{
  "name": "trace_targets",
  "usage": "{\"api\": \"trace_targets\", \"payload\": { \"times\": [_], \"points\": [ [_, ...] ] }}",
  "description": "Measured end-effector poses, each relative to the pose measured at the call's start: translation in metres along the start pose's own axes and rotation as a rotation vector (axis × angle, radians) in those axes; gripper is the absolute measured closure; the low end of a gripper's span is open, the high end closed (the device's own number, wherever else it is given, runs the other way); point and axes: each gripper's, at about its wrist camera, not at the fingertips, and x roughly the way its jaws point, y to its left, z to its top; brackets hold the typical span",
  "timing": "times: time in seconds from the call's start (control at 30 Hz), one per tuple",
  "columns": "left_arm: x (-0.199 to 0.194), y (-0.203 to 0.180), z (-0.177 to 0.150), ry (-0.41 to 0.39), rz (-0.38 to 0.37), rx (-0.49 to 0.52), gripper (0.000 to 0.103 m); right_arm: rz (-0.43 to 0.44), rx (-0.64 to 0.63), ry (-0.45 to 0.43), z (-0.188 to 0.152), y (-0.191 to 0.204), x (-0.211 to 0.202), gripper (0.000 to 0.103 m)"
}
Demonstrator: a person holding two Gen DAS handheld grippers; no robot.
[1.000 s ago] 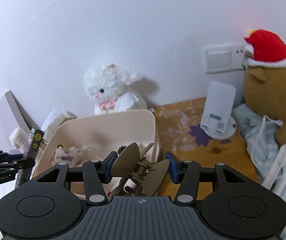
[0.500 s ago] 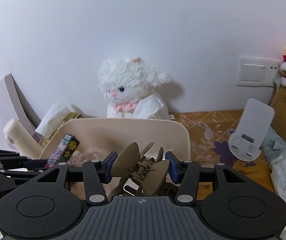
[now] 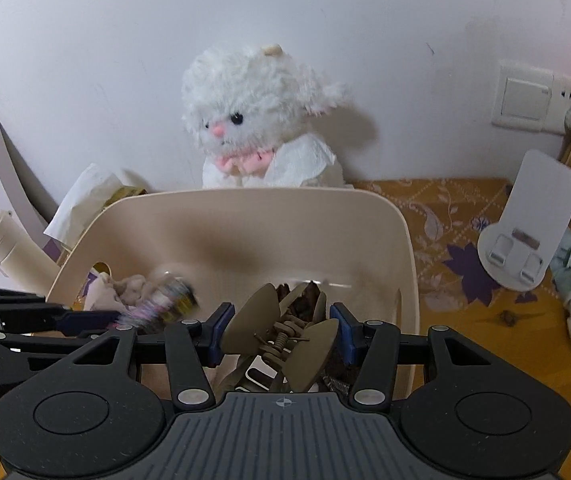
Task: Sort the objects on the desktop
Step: 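Carry the stick and hair clip into the basket and open both grippers, then move both grippers back toward the checked cloth and white plush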
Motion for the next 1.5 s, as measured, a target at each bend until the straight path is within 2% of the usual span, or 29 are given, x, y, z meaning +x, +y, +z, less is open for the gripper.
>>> {"api": "trace_targets", "payload": {
  "times": [0.1, 0.17, 0.23, 0.33, 0.4, 0.7, 0.83, 1.1, 1.23, 1.5],
  "points": [
    [0.0, 0.0, -0.001, 0.0, -0.017, -0.028, 0.054, 0.003, 0.004, -0.002, -0.001, -0.003, -0.002, 0.042],
    [-0.002, -0.002, -0.002, -0.012, -0.006, -0.023, 0.044, 0.007, -0.007, -0.015, -0.002, -0.003, -0.006, 0.035],
    [-0.005, -0.004, -0.002, -0.018, 0.018, -0.029, 0.03, 0.0, -0.016, -0.028, -0.001, -0.003, -0.01, 0.029],
    [-0.011, -0.005, -0.001, -0.035, 0.023, -0.044, 0.027, 0.009, -0.015, -0.043, 0.0, -0.004, -0.017, 0.014],
    [-0.016, -0.007, -0.002, -0.035, 0.029, -0.052, 0.027, 0.015, -0.006, -0.055, 0.0, -0.003, -0.024, 0.0],
    [-0.047, -0.031, -0.022, -0.045, 0.043, -0.021, 0.025, 0.025, -0.03, -0.08, -0.008, -0.004, -0.061, 0.0],
    [-0.062, -0.042, -0.038, -0.054, 0.071, -0.006, 0.025, 0.02, -0.062, -0.069, -0.018, -0.008, -0.079, 0.0],
    [-0.092, -0.05, -0.082, -0.025, 0.097, -0.044, 0.024, 0.005, -0.139, -0.054, -0.051, -0.017, -0.11, 0.0],
    [-0.099, -0.054, -0.109, 0.018, 0.09, -0.068, 0.024, -0.011, -0.178, -0.019, -0.076, -0.021, -0.119, 0.0],
    [-0.1, -0.074, -0.162, 0.092, 0.072, -0.106, 0.023, -0.032, -0.245, 0.121, -0.127, -0.021, -0.117, 0.0]
  ]
}}
